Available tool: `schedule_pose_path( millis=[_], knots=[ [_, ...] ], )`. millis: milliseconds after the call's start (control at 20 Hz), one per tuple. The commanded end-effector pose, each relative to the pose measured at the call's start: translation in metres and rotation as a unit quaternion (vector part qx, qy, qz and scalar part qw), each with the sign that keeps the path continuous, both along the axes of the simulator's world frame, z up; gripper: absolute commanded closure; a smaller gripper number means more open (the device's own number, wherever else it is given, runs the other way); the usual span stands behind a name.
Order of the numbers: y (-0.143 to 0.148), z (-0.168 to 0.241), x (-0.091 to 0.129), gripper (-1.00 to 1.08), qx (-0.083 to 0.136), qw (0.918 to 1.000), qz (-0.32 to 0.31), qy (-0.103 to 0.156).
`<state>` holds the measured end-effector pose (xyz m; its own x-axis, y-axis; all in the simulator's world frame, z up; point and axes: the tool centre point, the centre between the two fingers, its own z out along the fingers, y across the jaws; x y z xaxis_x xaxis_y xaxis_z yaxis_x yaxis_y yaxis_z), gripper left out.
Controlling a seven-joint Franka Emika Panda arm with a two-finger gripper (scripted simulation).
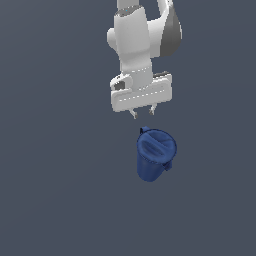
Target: Pick up the object and move it to a goal position.
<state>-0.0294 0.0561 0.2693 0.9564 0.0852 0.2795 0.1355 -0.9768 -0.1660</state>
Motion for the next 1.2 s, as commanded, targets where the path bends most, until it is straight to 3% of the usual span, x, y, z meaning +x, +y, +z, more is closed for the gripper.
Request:
schedule_pose_path(
  millis=[0,600,1150],
  knots=[
    [0.003,-0.007,0.003,-0.2,0.006,0.9998,0.001,-0.018],
    [0.005,-0.036,0.006,-0.2,0.007,0.9954,-0.01,-0.095],
    [-0.002,-0.05,0.002,-0.2,-0.007,0.9919,-0.022,-0.125]
  ],
)
